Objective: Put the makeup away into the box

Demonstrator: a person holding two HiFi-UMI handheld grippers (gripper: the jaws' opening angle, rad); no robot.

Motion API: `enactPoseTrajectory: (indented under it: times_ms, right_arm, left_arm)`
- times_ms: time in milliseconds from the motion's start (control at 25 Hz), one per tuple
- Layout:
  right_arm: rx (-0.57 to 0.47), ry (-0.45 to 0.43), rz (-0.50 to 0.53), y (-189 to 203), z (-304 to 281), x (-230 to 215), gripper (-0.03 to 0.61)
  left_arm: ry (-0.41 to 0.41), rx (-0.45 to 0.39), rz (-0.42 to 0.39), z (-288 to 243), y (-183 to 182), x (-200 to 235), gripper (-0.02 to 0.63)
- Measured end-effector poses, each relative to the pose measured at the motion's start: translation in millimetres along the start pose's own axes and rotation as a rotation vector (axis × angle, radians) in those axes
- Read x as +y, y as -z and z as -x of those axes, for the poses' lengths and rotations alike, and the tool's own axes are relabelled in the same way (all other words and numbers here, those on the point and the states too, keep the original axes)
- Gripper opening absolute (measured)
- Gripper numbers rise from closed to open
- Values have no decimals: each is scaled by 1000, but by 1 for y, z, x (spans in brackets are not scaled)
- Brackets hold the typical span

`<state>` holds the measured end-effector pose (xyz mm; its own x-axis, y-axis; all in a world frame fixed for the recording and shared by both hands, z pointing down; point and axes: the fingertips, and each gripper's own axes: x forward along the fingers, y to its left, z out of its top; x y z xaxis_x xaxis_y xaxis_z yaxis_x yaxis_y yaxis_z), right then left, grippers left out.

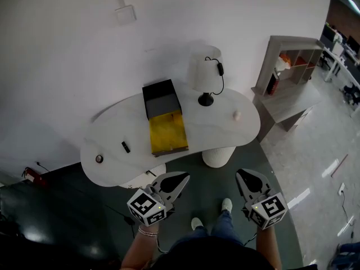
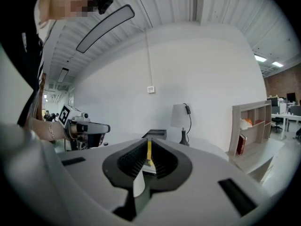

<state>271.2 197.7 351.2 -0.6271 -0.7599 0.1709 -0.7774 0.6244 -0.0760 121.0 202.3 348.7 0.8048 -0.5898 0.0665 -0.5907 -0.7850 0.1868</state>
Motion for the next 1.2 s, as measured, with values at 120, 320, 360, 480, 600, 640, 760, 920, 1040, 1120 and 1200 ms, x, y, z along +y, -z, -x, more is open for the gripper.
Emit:
enactPoseTrajectory:
  times_ms: [120, 320, 360, 480, 600, 640, 760, 920, 1040, 1120, 1200]
  right_arm:
    - [-10, -11, -14, -9, -4, -10, 21]
    - [-62, -17, 12, -31, -2, -24, 21]
    - [-61, -10, 17, -32, -1, -29, 21]
    - [-40, 10, 38, -28, 3, -52, 21]
    - [-45, 6, 31, -30, 4, -76, 23]
    - [-48, 4, 17, -31, 3, -83, 23]
    - [-44, 2, -3, -29, 3, -112, 23]
    - [-62, -3, -12, -38, 1, -142, 23]
    - [-61, -3, -11, -35, 1, -161, 23]
    - [-50, -9, 0, -34, 0, -170, 23]
    - [-32, -18, 1, -30, 0, -177, 23]
  left_arm:
    - [-1, -14, -17, -10, -11, 1, 14]
    - [-28, -12, -35, -31, -16, 7, 14]
    - [-35, -10, -36, -35, -15, 8, 14]
    - [-53, -8, -42, -53, -11, 9, 14]
    - [-62, -7, -37, -72, -5, 9, 14]
    - [-68, -2, -30, -79, -3, 9, 14]
    - [-97, 12, -22, -102, -2, 10, 14]
    - [-119, -4, -8, -129, -4, 10, 14]
    - [-126, 12, -5, -145, -2, 11, 14]
    - [-138, 34, -12, -155, 0, 13, 14]
    - [-151, 46, -14, -163, 3, 14, 14]
